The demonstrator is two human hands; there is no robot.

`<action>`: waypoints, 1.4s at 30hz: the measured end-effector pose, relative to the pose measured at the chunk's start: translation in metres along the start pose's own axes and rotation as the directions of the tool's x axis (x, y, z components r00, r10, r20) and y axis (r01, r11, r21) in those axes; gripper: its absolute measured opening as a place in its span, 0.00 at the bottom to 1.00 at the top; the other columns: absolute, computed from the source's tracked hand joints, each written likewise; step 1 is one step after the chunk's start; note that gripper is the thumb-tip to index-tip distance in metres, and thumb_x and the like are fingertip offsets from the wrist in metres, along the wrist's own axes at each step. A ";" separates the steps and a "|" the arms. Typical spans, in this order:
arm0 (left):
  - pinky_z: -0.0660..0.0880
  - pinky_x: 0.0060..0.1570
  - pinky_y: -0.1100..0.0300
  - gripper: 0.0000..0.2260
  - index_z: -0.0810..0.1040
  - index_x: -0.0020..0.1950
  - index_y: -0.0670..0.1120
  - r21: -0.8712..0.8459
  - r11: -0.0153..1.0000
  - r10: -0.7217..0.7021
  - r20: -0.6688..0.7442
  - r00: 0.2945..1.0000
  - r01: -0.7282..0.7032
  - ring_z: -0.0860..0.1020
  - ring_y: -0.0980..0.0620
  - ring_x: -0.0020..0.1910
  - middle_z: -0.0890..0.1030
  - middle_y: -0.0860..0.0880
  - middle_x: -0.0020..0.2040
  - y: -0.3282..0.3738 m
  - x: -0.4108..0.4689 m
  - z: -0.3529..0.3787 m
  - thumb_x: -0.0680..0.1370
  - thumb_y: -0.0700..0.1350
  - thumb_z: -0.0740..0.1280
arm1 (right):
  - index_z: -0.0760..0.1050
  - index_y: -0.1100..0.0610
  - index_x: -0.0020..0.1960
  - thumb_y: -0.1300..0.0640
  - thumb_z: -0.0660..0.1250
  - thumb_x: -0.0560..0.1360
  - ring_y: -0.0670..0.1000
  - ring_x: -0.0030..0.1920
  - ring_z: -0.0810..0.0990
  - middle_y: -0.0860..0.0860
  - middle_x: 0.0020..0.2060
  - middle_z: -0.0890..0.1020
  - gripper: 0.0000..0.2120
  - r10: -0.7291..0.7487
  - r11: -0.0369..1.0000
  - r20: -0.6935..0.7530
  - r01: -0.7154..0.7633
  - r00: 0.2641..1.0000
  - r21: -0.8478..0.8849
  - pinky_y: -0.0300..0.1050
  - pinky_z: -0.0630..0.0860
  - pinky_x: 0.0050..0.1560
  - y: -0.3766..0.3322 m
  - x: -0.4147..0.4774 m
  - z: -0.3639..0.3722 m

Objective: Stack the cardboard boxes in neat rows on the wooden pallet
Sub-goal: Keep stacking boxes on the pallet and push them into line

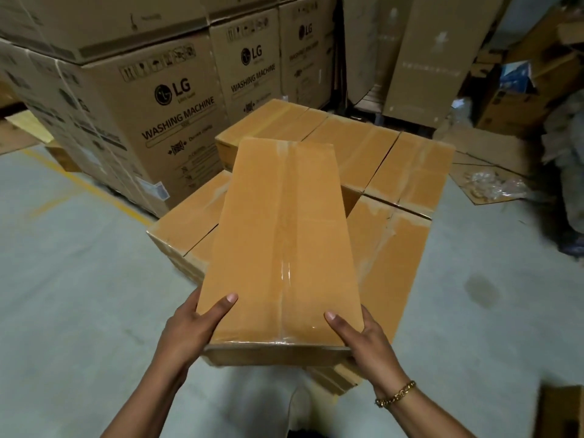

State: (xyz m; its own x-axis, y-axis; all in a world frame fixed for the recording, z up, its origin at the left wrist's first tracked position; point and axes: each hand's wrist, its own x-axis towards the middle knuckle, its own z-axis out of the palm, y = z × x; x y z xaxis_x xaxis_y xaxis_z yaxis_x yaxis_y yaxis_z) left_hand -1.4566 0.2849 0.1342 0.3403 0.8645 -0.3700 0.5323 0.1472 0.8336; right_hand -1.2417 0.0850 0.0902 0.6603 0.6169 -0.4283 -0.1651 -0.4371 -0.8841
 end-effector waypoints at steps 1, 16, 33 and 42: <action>0.78 0.62 0.44 0.33 0.78 0.64 0.68 0.015 1.000 -0.006 0.008 1.000 0.006 0.84 0.53 0.54 0.86 0.61 0.54 0.003 0.016 -0.007 0.61 0.77 0.71 | 0.67 0.38 0.64 0.33 0.74 0.70 0.36 0.53 0.76 0.32 0.54 0.76 0.28 0.014 1.000 0.000 -0.014 1.000 -0.001 0.53 0.73 0.69 -0.001 0.013 0.011; 0.74 0.67 0.40 0.51 0.70 0.78 0.59 0.159 0.987 -0.012 0.201 0.979 -0.020 0.80 0.46 0.63 0.79 0.52 0.69 0.035 0.242 -0.075 0.58 0.80 0.72 | 0.73 0.39 0.66 0.39 0.74 0.73 0.32 0.49 0.81 0.31 0.47 0.84 0.23 0.098 0.990 -0.144 -0.082 0.985 0.119 0.36 0.77 0.54 -0.043 0.135 0.154; 0.82 0.53 0.48 0.31 0.70 0.72 0.67 0.269 0.958 -0.090 0.615 0.783 -0.102 0.82 0.50 0.55 0.82 0.56 0.58 -0.052 0.370 -0.071 0.70 0.72 0.72 | 0.68 0.33 0.70 0.41 0.74 0.74 0.38 0.54 0.82 0.31 0.55 0.82 0.28 0.380 0.902 -0.379 -0.247 0.844 0.354 0.48 0.80 0.59 0.009 0.132 0.273; 0.81 0.53 0.48 0.41 0.67 0.78 0.62 0.325 0.934 -0.096 0.629 0.771 -0.148 0.81 0.48 0.54 0.82 0.53 0.59 -0.115 0.344 -0.058 0.67 0.76 0.66 | 0.77 0.43 0.68 0.42 0.79 0.69 0.45 0.59 0.83 0.44 0.59 0.84 0.29 0.373 0.909 -0.489 -0.203 0.789 0.365 0.44 0.81 0.57 0.071 0.115 0.285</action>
State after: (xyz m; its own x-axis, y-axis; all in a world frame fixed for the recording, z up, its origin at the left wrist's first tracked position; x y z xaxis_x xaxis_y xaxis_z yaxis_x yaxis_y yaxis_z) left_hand -1.4462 0.5935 -0.0654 0.6988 0.3502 -0.6237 0.6986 -0.1466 0.7003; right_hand -1.3863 0.3119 -0.0757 0.8176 0.0037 -0.5758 -0.5514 -0.2831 -0.7848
